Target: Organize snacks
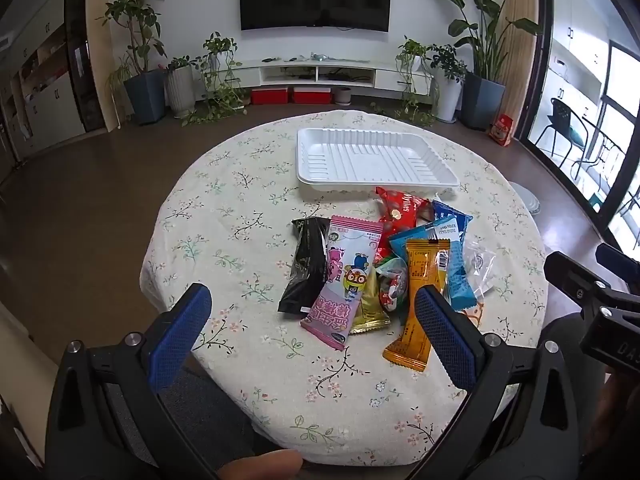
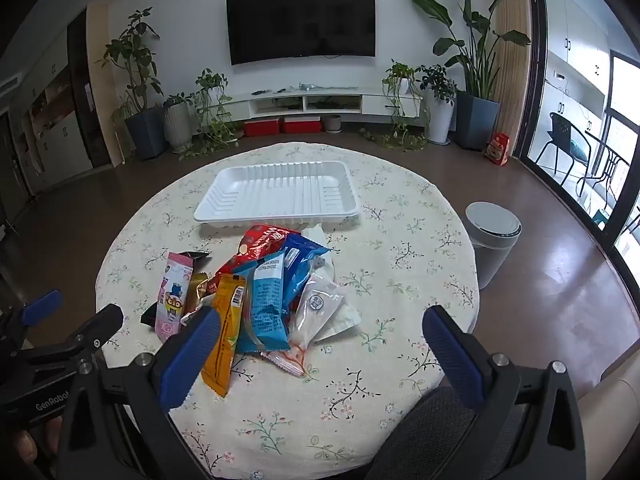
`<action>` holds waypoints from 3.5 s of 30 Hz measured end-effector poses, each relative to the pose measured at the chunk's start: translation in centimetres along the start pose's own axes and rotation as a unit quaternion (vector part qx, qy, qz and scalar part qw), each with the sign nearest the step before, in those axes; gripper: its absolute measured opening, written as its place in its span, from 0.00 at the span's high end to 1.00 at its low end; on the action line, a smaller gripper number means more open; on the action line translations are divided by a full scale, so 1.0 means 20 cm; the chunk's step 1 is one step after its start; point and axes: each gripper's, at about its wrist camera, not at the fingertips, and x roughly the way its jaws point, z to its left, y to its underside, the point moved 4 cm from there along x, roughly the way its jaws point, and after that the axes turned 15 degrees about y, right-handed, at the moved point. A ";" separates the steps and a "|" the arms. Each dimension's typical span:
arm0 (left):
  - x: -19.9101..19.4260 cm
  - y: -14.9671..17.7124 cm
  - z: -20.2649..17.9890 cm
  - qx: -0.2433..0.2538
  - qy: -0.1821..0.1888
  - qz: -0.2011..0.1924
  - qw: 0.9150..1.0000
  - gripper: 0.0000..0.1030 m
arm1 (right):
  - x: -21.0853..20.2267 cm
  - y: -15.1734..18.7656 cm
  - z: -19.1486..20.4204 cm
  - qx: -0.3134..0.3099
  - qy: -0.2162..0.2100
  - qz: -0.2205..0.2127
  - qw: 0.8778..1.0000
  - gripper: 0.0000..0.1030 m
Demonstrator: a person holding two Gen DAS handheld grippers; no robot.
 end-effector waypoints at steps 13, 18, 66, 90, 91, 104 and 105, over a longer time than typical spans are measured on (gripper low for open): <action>0.01 0.01 -0.01 0.009 -0.008 0.000 1.000 0.00 | 0.01 0.01 0.01 -0.002 0.000 0.006 1.000 0.00; 0.02 0.02 -0.01 0.009 -0.008 0.000 1.000 0.00 | 0.01 0.02 0.01 -0.002 0.000 0.005 1.000 0.00; 0.01 0.02 0.03 0.005 -0.009 0.002 1.000 0.00 | 0.02 0.04 0.02 -0.004 0.000 0.010 1.000 0.00; 0.01 0.03 0.04 0.004 -0.009 0.003 1.000 0.00 | 0.02 0.03 0.03 -0.005 0.000 0.011 1.000 0.00; 0.01 0.03 0.04 0.005 -0.009 0.003 1.000 0.00 | 0.03 0.03 0.02 -0.005 0.000 0.011 1.000 0.00; 0.05 0.05 0.15 -0.032 0.087 -0.012 0.996 0.00 | 0.02 0.03 -0.02 0.012 -0.026 -0.001 1.000 0.00; 0.06 0.06 0.17 -0.025 0.088 -0.015 0.996 0.00 | 0.06 0.08 0.00 0.017 -0.032 -0.003 0.999 0.00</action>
